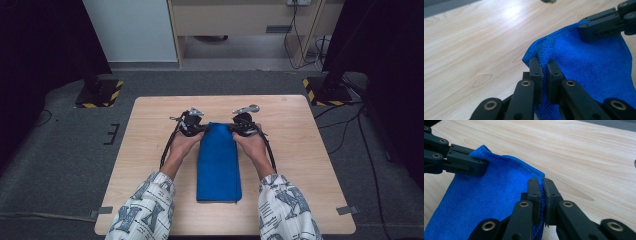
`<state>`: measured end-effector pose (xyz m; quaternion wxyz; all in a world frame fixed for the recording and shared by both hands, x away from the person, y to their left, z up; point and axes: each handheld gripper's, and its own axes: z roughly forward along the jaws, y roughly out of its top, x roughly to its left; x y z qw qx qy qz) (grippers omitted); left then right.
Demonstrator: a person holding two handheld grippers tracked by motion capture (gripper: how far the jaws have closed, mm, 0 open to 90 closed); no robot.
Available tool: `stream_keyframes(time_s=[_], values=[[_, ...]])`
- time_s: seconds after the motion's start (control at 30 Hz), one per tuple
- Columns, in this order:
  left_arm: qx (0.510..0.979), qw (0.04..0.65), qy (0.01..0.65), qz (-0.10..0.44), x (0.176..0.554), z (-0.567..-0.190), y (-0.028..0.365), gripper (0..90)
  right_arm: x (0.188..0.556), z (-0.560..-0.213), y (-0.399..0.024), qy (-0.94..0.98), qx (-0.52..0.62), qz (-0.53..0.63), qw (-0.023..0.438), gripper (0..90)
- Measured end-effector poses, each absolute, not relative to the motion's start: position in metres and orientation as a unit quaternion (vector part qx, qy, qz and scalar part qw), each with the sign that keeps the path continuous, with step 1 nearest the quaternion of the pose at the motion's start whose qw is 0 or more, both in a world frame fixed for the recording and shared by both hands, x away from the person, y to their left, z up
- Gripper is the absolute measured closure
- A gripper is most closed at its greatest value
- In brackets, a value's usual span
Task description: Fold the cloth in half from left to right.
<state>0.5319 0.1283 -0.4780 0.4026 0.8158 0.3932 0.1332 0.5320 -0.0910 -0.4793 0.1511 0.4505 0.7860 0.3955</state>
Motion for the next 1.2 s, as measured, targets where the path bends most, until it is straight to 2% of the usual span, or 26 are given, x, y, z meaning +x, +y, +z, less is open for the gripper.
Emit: stream_keyframes(time_s=[0.6, 1.2], values=[[0.805, 0.419, 0.393, 0.151, 0.534, -0.451, 0.133, 85.8, 0.536, -0.453, -0.096, 0.776, 0.447, 0.417, 0.157, 86.0], [0.803, 0.424, 0.388, 0.157, 0.537, -0.442, 0.132, 86.1, 0.538, -0.441, -0.100, 0.768, 0.446, 0.431, 0.162, 86.1]])
